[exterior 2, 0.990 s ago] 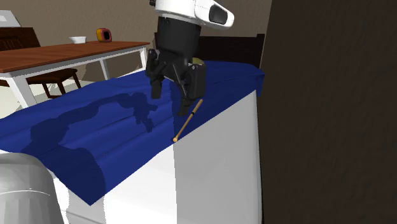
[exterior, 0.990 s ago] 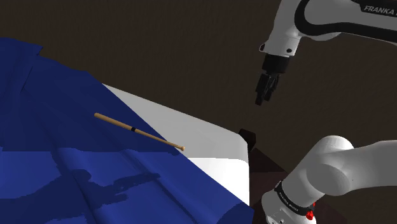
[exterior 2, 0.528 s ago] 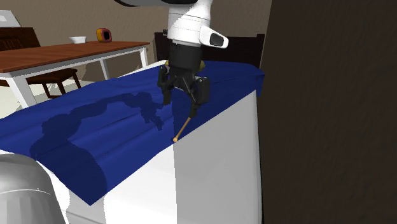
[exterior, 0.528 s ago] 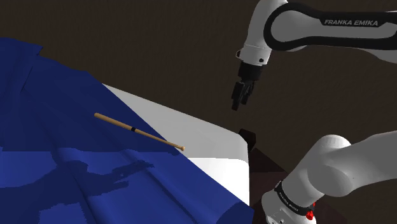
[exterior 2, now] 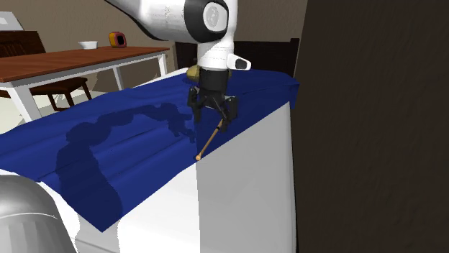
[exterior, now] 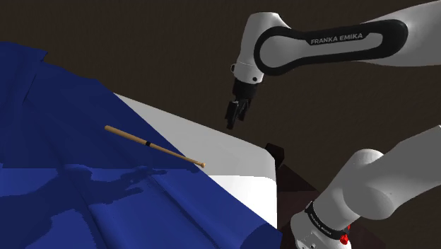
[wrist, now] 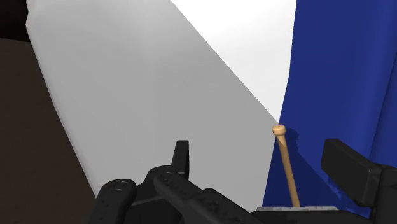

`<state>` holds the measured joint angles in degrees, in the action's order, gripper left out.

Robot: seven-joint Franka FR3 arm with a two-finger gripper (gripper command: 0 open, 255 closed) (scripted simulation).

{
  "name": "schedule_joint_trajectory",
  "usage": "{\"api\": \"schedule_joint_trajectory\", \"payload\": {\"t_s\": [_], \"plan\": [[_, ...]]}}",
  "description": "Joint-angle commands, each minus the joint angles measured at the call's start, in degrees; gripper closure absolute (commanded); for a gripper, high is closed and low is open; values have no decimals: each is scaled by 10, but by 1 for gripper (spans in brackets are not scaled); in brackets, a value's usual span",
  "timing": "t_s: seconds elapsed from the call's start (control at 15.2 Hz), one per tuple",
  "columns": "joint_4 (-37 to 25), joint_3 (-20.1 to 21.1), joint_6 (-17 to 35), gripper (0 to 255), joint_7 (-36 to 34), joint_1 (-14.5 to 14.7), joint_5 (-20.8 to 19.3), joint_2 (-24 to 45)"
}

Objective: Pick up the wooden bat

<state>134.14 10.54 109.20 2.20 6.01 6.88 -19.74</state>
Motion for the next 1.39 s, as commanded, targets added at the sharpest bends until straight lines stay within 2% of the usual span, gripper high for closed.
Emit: {"api": "schedule_joint_trajectory", "payload": {"t_s": [0.0,0.33,0.66,1.32], "plan": [[-11,13,35,0,-4,5,-6,36],[-59,41,101,0,-22,17,-34,134],[-124,62,151,0,-48,34,-81,234],[-297,67,193,0,-98,96,-192,434]]}}
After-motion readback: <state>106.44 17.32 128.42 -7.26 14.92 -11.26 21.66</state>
